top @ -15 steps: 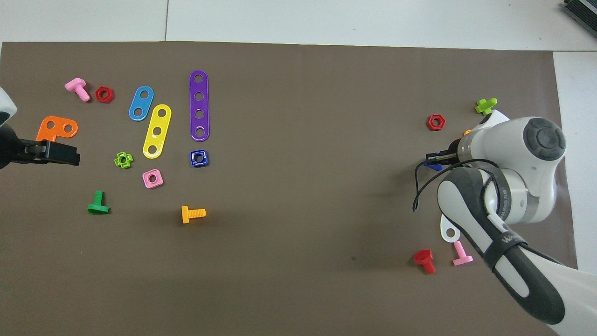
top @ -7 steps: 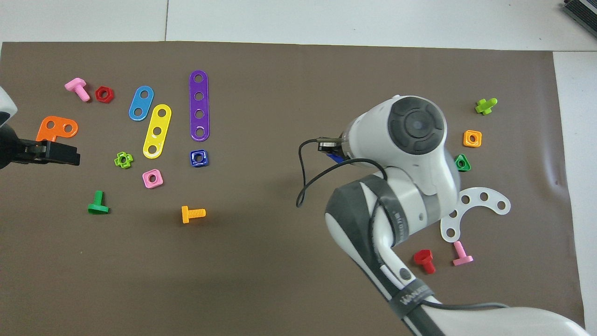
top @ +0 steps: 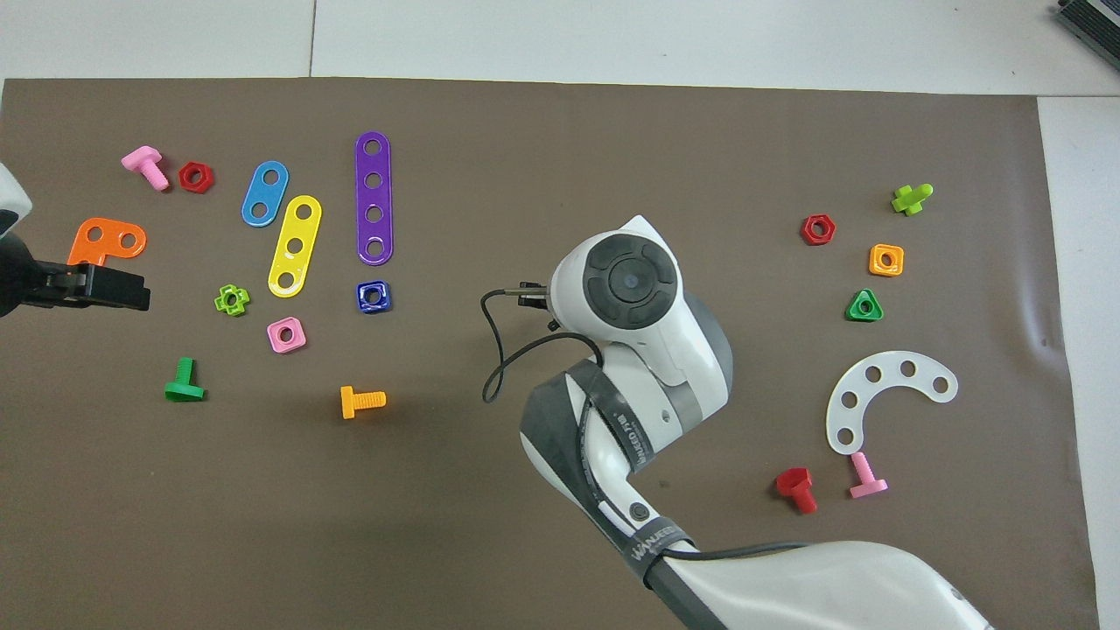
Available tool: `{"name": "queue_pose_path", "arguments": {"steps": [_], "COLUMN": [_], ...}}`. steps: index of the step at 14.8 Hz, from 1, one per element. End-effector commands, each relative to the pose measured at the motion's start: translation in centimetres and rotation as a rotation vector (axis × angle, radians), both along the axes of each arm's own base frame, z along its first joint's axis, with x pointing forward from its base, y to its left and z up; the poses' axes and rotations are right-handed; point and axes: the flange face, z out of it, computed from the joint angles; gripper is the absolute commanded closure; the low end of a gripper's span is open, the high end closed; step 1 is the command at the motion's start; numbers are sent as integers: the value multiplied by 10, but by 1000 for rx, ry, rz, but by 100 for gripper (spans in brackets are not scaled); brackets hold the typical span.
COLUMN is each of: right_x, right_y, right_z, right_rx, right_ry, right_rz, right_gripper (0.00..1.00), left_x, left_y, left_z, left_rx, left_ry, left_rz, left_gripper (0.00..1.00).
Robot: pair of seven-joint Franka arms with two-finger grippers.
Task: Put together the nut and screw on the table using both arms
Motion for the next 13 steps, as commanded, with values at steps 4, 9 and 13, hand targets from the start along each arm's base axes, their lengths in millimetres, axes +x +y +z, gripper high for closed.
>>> {"name": "queue_pose_path", "arguments": {"steps": [4,9,13], "right_x": [2,-1,2], "right_y": [20,22,21], "right_z": [-23,-31,-16], "right_rx": [-8,2,6], "right_ry": [-32,-38,-44], "right_rz": [-13,-24,-31], "right_gripper": [100,46,0], "left_x": [-7,24,48], "left_y": [-11,-71,-108], "left_z": [-10,-56,-102], "left_rx": [-15,-28,-40], "left_ry": [15,13,-10], "left_rz": [11,102,104], "left_gripper": [2,6,6]}}
